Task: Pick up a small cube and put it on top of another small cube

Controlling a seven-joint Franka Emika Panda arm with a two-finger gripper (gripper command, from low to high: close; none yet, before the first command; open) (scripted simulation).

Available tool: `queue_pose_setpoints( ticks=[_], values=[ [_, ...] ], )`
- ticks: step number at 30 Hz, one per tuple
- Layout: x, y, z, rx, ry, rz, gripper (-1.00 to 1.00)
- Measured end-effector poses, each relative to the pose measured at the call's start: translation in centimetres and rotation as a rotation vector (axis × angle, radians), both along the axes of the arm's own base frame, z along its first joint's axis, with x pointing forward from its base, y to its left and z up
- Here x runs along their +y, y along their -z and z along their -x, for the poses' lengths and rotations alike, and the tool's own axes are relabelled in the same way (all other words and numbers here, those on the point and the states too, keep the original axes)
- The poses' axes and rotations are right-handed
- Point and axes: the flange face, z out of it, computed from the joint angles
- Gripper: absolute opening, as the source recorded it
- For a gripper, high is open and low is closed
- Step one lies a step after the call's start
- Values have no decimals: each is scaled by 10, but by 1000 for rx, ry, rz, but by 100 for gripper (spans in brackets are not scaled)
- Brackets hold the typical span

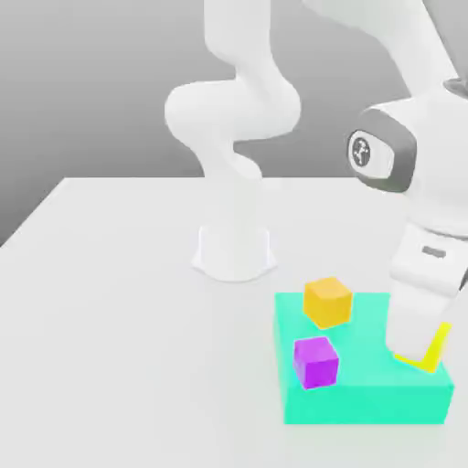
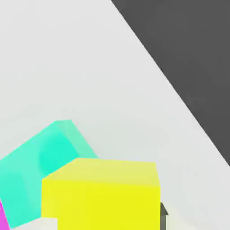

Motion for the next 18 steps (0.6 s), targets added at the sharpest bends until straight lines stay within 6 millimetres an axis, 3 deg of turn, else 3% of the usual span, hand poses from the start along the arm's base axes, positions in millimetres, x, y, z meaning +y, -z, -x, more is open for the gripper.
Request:
queue_pose_setpoints(
  ticks=[6, 12, 15, 18],
  values=[
    [-26, -25, 52, 1, -87, -1, -100],
    [-52, -36, 106, 4, -176, -4, -100],
    [-64, -35, 131, 5, -220, -7, -100],
    [-66, -11, 136, 5, -233, -8, -100]
  ],
)
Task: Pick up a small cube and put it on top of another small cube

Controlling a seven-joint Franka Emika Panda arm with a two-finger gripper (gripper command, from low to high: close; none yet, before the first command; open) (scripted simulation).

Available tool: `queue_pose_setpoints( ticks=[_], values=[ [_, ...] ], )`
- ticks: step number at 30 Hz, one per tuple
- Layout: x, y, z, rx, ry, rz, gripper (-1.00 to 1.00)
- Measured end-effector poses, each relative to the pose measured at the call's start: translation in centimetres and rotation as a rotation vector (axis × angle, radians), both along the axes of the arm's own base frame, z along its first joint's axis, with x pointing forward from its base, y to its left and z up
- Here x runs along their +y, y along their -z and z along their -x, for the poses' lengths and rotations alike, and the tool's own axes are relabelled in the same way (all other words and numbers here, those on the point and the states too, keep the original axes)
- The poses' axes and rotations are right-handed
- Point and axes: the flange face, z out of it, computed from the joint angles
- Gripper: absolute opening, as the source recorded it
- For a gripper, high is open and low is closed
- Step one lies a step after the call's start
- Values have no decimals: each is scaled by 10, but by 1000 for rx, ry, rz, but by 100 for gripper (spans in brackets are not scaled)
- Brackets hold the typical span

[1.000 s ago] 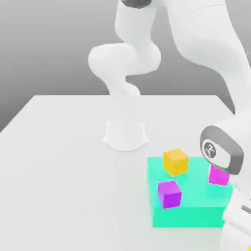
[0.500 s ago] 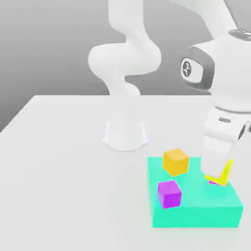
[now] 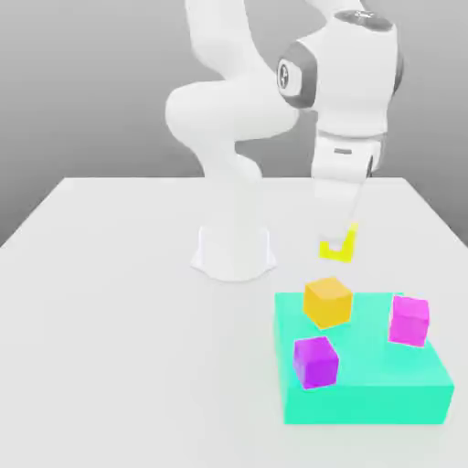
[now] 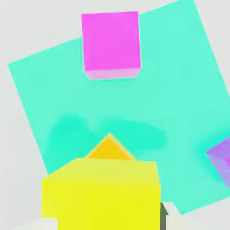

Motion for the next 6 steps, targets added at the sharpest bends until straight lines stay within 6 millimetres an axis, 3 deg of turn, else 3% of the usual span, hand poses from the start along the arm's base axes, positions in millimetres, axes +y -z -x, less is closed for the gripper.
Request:
queue_pose_setpoints(
  ticks=[3, 4, 6],
  values=[
    [-1, 31, 1, -1, -2, 1, -100],
    [-1, 38, 2, -1, -2, 1, 100],
    [-1, 38, 2, 0, -2, 1, 100]
  ],
)
